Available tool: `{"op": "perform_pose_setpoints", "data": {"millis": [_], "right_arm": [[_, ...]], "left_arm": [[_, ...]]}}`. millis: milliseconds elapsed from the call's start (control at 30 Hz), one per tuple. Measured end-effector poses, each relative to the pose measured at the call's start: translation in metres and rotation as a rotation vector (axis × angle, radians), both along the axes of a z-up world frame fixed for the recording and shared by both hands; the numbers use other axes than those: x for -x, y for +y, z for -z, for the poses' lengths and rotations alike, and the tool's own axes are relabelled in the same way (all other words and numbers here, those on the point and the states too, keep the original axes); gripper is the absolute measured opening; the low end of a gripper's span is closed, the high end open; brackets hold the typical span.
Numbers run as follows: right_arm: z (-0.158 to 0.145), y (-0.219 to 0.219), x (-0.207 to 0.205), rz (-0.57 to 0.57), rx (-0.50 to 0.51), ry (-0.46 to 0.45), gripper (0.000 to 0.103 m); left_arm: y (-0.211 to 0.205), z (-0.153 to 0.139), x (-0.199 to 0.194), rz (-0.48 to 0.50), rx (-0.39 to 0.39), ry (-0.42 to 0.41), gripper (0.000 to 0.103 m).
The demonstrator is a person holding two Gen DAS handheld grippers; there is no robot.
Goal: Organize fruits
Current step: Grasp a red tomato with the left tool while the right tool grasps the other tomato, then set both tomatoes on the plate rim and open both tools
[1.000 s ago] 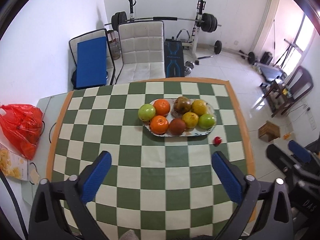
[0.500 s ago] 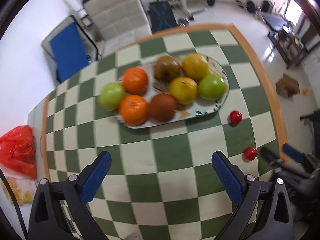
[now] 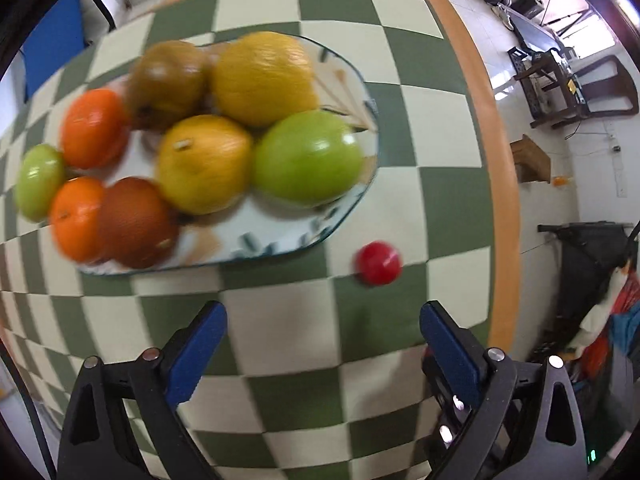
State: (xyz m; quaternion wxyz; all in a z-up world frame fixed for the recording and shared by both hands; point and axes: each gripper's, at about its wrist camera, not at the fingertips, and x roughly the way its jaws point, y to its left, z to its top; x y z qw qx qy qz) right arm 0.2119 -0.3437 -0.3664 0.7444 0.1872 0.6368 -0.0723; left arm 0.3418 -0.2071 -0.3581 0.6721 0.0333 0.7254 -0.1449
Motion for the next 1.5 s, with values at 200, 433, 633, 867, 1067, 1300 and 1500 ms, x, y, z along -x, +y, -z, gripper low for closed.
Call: {"op": "perform_pose_setpoints", "data": {"millis": [200,433,633,867,1067,1300,1500], "right_arm": [[-0.009,-0.033,0.014,0.057,0.013,-0.003,0.032],[-0.016,-0.044,0.001,0.064,0.026,-0.012,0.032],[-0.035,-0.052,-0.014,0.065,0.012,-0.051,0.032],[-0.048,-0.034,-0.055,0.05,-0.163,-0.118,0.032],[-0.029,-0.009,-0.104,0.066,-0.362,-0.119,0.032],[-0.006,0.023,-0.134,0.008,-0.473,-0.048,0.032],[0.014,0.038,-0.143,0.017,-0.52,-0.004,0.034]], "left_arm": [[-0.036,0.026,-0.006,0.058,-0.026,0.036,0.063],[-0.056,0.031,-0.005,0.131,-0.056,-0.002,0.026],[-0.026,0.006,-0.01,0.059,0.023,-0.043,0.026],[0.088,-0.025,-0.034,-0.325,0.275,0.076,0.026],[0.132,-0.012,-0.047,-0.55,0.399,0.175,0.026],[0.145,0.013,-0.045,-0.707,0.458,0.277,0.026],[0.148,0.027,-0.043,-0.755,0.444,0.319,0.029]]}}
